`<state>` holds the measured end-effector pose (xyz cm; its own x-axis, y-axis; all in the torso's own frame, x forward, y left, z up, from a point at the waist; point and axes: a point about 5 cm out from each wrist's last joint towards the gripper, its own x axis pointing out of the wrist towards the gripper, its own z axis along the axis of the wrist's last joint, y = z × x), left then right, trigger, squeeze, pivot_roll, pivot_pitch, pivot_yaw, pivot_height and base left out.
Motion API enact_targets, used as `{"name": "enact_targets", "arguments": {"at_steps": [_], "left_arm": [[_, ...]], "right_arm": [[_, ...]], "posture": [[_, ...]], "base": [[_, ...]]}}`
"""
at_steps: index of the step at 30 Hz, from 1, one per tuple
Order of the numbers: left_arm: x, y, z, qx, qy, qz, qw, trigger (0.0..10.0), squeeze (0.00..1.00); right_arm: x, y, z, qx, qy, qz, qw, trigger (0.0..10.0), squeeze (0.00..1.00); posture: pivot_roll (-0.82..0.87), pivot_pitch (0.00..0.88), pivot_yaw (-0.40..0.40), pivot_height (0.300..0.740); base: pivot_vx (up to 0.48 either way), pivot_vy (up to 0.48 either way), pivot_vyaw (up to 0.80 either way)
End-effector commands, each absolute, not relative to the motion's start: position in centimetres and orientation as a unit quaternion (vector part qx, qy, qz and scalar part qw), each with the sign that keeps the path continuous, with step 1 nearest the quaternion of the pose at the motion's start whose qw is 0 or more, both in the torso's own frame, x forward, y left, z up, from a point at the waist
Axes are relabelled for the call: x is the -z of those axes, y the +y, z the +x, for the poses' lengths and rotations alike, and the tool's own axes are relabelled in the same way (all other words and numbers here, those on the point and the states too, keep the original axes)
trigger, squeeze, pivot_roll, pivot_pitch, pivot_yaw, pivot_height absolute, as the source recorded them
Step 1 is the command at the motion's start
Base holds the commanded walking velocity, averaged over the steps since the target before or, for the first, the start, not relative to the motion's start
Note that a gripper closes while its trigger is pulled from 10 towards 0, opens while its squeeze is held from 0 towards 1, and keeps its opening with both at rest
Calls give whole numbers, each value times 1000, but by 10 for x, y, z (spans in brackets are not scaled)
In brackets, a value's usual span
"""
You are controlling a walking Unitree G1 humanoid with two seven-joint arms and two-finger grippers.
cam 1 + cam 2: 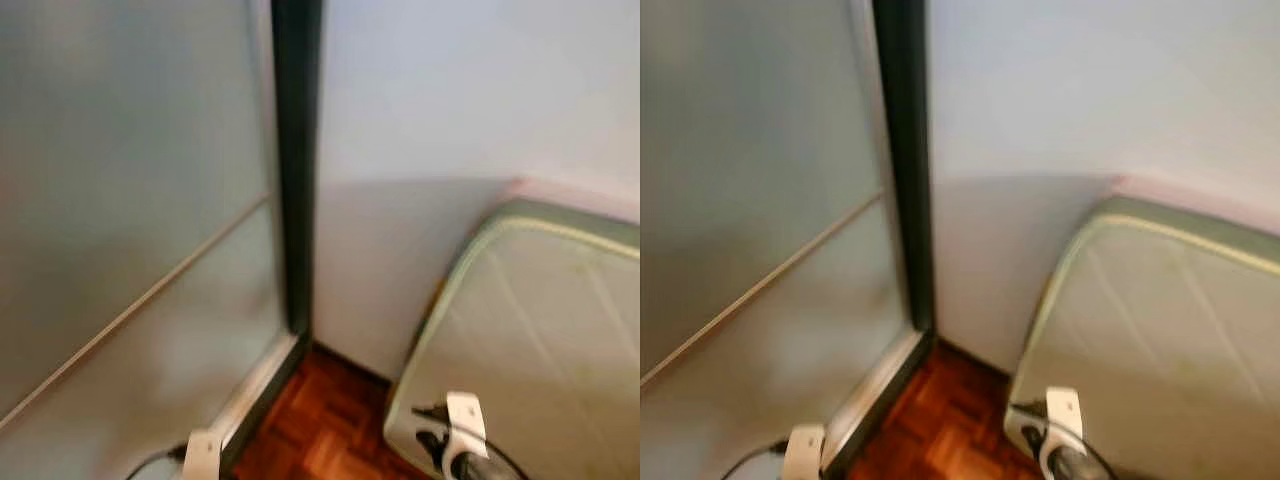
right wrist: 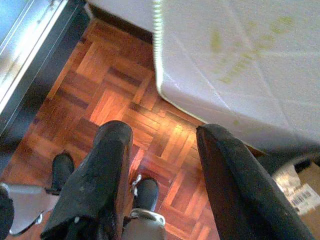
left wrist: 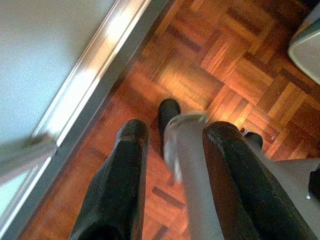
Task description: Clean up the room
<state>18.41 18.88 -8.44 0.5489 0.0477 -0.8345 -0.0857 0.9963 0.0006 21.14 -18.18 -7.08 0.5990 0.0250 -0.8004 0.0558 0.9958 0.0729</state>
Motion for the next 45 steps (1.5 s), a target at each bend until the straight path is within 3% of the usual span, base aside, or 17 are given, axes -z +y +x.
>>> {"name": "enact_targets", "arguments": {"at_steps": [1, 45], "left_arm": [[84, 184, 186, -38, 473, -27, 880, 10000, 0], [82, 183, 190, -30, 466, -1, 884, 10000, 0]], "right_arm": [[72, -187, 209, 16, 453, 44, 890, 10000, 0], [69, -189, 213, 9, 457, 26, 889, 10000, 0]], "posture": [[30, 0, -56, 740], [19, 0, -70, 740]], "base": [[0, 0, -744], [0, -14, -751]]}}
